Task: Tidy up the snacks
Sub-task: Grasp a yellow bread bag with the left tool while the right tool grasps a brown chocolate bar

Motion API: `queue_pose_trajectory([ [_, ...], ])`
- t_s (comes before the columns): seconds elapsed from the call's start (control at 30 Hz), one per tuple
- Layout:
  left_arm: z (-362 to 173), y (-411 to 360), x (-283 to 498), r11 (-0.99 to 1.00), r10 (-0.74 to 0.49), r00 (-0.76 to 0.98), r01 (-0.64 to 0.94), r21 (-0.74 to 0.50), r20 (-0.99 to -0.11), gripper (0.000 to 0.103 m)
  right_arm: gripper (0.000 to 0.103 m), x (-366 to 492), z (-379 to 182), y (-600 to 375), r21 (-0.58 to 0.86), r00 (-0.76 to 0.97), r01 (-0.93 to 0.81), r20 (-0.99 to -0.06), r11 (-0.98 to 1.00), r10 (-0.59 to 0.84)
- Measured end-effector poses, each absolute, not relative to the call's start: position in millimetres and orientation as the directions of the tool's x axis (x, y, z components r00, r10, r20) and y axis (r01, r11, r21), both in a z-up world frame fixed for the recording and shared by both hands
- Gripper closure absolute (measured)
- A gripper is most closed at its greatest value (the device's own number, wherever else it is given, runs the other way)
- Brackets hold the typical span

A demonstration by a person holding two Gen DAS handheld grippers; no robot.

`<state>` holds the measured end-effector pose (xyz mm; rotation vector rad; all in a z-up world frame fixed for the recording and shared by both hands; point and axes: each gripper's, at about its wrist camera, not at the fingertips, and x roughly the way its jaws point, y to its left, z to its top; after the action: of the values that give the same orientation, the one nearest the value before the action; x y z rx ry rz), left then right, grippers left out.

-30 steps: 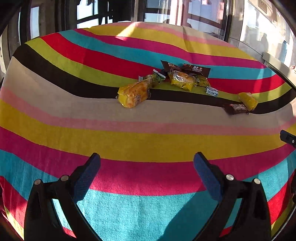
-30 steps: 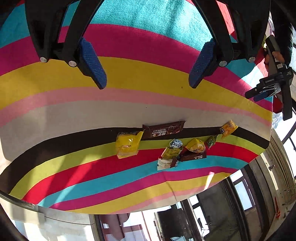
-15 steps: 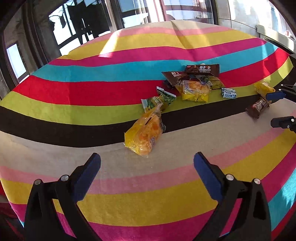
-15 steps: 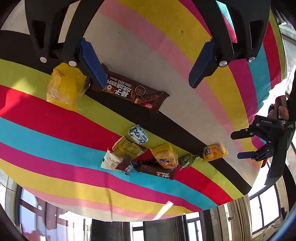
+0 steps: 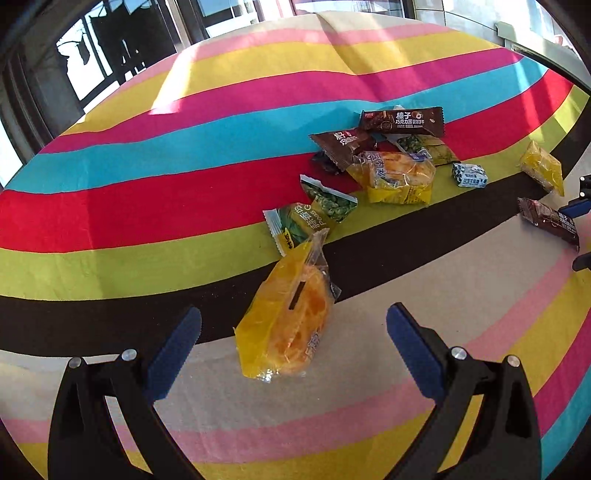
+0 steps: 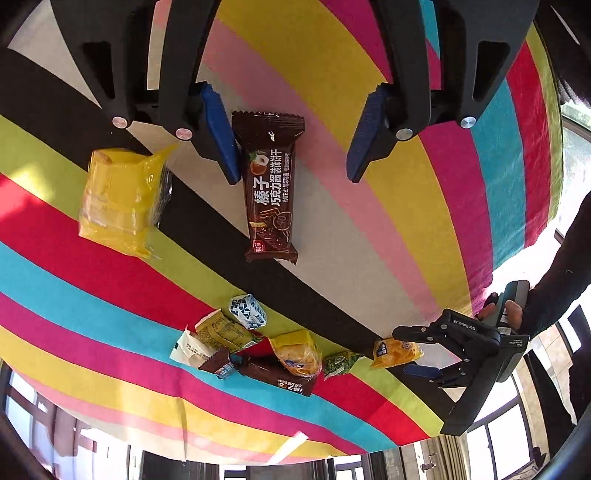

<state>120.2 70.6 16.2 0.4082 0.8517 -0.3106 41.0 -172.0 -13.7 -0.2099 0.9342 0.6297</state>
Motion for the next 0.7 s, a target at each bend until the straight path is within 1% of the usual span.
queue_pose_trajectory([
  [0.07,12,67,125,0.876,-0.107,0.611,0.432,0.217,-0.785,0.002,0.047,43,-13,-172,0.107,0.448,-0.549,-0.8,0.829,0.4],
  [0.17,11,64,130,0.884,-0.112,0.594,0.426,0.193,-0.796,0.002,0.049,46,-13,-166,0.061,0.481,-0.515,-0.805,0.855,0.347],
  [0.2,10,66,131,0.89,-0.118,0.585,0.421,0.176,-0.802,0.002,0.053,45,-13,-165,0.049,0.495,-0.501,-0.802,0.864,0.333],
  [0.23,9,68,132,0.894,-0.131,0.574,0.42,0.154,-0.809,0.002,0.06,44,-13,-165,0.049,0.507,-0.484,-0.798,0.874,0.326],
  [0.27,8,72,132,0.898,-0.154,0.562,0.423,0.123,-0.813,0.005,0.068,43,-12,-166,0.043,0.523,-0.463,-0.793,0.885,0.312],
  [0.3,9,78,131,0.895,-0.222,0.53,0.444,0.045,-0.819,0.027,0.079,39,-12,-166,0.031,0.538,-0.443,-0.79,0.896,0.293],
  [0.33,12,82,128,0.898,-0.251,0.528,0.44,0.009,-0.811,0.042,0.079,34,-11,-165,0.016,0.552,-0.426,-0.787,0.905,0.274],
  [0.37,14,83,124,0.898,-0.245,0.527,0.44,0.014,-0.813,0.068,0.079,28,-11,-163,0.005,0.563,-0.415,-0.784,0.91,0.261],
  [0.4,15,83,119,0.898,-0.237,0.517,0.439,0.017,-0.823,0.068,0.079,19,-11,-162,0.006,0.569,-0.409,-0.78,0.913,0.26],
  [0.53,20,81,88,0.897,-0.232,0.535,0.441,0.034,-0.812,0.068,0.079,-11,-9,-158,0.055,0.561,-0.401,-0.774,0.914,0.293],
  [0.7,38,81,42,0.9,-0.277,0.583,0.436,0.007,-0.764,0.067,0.079,-38,-8,-151,0.106,0.556,-0.391,-0.764,0.914,0.326],
])
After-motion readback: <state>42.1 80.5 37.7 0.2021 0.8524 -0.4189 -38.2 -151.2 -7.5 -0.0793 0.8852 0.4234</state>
